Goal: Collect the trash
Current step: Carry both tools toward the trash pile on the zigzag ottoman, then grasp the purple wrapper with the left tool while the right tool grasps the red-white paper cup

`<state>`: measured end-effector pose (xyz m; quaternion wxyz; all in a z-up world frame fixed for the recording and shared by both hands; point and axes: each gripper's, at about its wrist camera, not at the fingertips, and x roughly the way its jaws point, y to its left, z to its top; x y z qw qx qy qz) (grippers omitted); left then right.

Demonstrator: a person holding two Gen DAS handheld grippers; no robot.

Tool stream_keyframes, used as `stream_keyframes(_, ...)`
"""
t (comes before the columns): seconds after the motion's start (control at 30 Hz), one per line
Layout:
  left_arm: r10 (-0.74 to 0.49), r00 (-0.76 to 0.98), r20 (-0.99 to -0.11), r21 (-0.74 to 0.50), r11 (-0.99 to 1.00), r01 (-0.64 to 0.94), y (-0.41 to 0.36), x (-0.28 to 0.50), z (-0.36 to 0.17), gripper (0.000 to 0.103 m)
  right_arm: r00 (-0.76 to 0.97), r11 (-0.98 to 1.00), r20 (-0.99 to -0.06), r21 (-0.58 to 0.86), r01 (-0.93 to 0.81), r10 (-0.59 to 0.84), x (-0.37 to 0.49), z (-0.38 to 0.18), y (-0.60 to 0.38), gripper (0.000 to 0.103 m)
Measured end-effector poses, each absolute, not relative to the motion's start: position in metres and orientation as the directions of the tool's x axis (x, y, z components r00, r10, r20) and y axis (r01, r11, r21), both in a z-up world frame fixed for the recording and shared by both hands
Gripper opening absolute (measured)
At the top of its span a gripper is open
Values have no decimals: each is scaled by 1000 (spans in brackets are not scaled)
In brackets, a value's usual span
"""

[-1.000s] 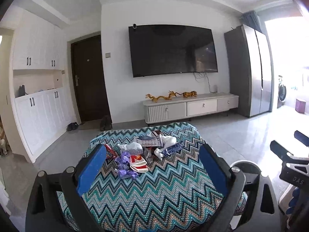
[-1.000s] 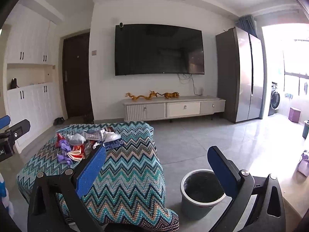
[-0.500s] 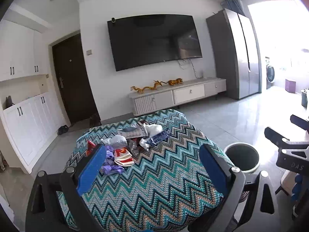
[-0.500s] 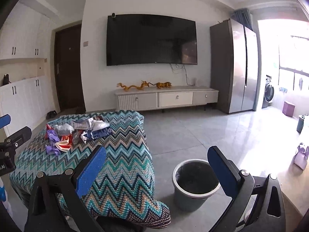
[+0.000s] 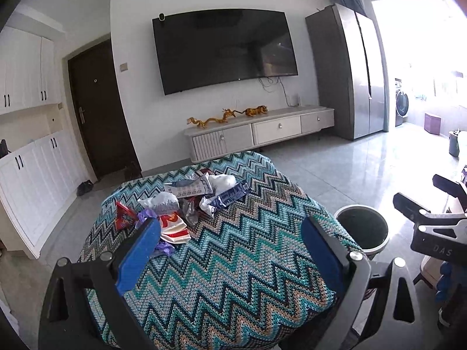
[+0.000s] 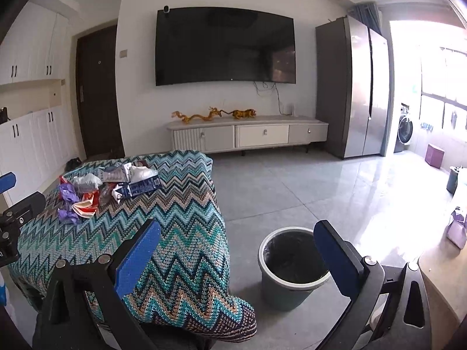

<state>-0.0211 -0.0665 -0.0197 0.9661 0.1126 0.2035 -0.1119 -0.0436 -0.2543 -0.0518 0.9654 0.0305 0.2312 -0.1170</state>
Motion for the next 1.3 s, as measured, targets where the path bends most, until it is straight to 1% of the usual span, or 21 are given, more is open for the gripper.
stream_keyframes(0.5, -183, 845, -503, 104, 957, 270, -47, 27, -43, 97, 829, 974, -519, -32, 225, -208, 5, -71, -241, 103)
stream_keyframes(0.97, -172, 845, -506, 67, 969, 238, -24, 69, -37, 97, 817, 978, -541, -53, 201, -197, 49, -72, -228, 103)
stream_keyframes(1.3, -143, 824, -548, 43, 979, 198, 1, 98, -50, 97, 814, 994, -571, -43, 104, -110, 89, -83, -205, 103)
